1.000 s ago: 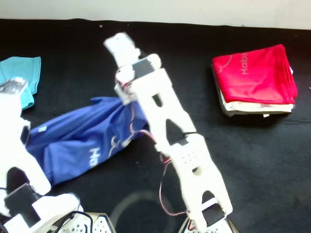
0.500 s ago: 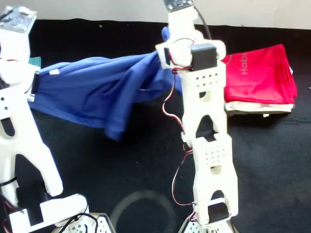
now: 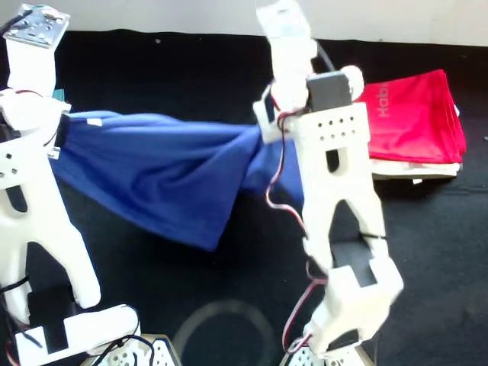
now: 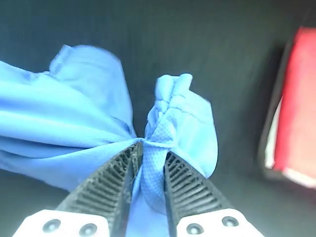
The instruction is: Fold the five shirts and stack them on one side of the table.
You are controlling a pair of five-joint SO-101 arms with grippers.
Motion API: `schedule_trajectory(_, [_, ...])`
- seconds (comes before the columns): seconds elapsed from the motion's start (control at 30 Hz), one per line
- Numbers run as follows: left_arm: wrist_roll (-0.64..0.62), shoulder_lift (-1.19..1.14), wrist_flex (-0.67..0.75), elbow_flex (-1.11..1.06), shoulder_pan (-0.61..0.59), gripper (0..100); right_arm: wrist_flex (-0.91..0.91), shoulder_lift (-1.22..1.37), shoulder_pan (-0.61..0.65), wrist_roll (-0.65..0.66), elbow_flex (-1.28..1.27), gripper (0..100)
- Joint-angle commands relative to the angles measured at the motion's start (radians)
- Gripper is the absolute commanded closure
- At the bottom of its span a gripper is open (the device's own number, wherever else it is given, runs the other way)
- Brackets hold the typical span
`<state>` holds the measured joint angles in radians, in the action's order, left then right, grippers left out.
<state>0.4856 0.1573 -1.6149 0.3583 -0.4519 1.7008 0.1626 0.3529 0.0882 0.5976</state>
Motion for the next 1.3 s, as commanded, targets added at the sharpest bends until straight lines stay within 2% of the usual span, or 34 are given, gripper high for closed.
schedule_trajectory(0.0, [-0.005,0.004,-0.006,-0.056,0.008,99,-0.116,-0.260,-0.008,-0.017,-0.374,99.1])
schedule_trajectory(0.17, [-0.005,0.012,-0.014,-0.236,0.005,99,-0.361,-0.565,-0.015,-0.012,-1.000,99.1])
schedule_trajectory(0.3, [0.011,0.005,-0.078,-0.409,0.005,99,-0.544,-0.756,-0.015,-0.009,-1.406,99.1])
schedule_trajectory(0.47, [0.074,0.013,-0.081,-0.598,0.004,99,-0.633,-0.914,-0.016,-0.005,-1.673,99.0])
schedule_trajectory(0.57, [0.074,0.007,-0.078,-0.690,0.004,99,-0.630,-0.964,-0.016,0.087,-1.728,98.9])
schedule_trajectory(0.7, [0.074,0.015,0.020,-0.828,-0.002,99,-0.570,-0.993,-0.015,0.184,-1.725,98.8])
schedule_trajectory(0.8, [0.075,0.012,0.084,-0.883,-0.031,99,-0.449,-1.006,-0.012,0.192,-1.598,98.4])
schedule_trajectory(0.9, [0.075,0.008,0.130,-0.897,-0.056,99,-0.318,-1.012,-0.012,0.190,-1.422,90.3])
schedule_trajectory(1.0, [0.075,0.008,0.155,-0.892,-0.061,99,-0.226,-1.007,-0.012,0.190,-1.257,80.5])
schedule_trajectory(1.27, [0.075,0.013,0.161,-0.869,-0.061,99,-0.139,-1.006,-0.010,0.193,-0.946,79.7])
